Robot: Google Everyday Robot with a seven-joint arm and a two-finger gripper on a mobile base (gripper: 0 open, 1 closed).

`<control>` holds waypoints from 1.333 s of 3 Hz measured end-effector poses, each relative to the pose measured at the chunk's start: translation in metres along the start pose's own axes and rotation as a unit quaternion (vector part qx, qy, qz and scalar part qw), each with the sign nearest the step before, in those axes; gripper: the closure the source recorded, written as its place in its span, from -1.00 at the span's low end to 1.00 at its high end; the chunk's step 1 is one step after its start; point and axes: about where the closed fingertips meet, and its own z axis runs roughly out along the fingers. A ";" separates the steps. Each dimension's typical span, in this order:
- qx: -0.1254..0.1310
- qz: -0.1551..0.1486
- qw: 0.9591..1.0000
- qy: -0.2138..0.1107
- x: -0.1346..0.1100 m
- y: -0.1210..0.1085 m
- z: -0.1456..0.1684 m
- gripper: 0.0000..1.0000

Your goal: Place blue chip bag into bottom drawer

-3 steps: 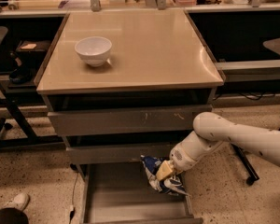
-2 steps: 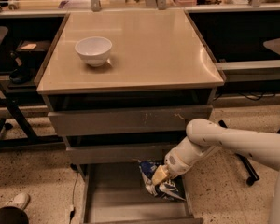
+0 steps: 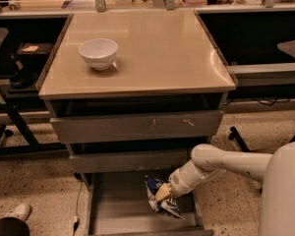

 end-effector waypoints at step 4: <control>-0.005 0.060 0.998 -0.007 -0.040 -0.053 0.090 1.00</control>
Offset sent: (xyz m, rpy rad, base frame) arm 0.0107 0.0268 -0.0879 0.0180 0.0617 -0.0931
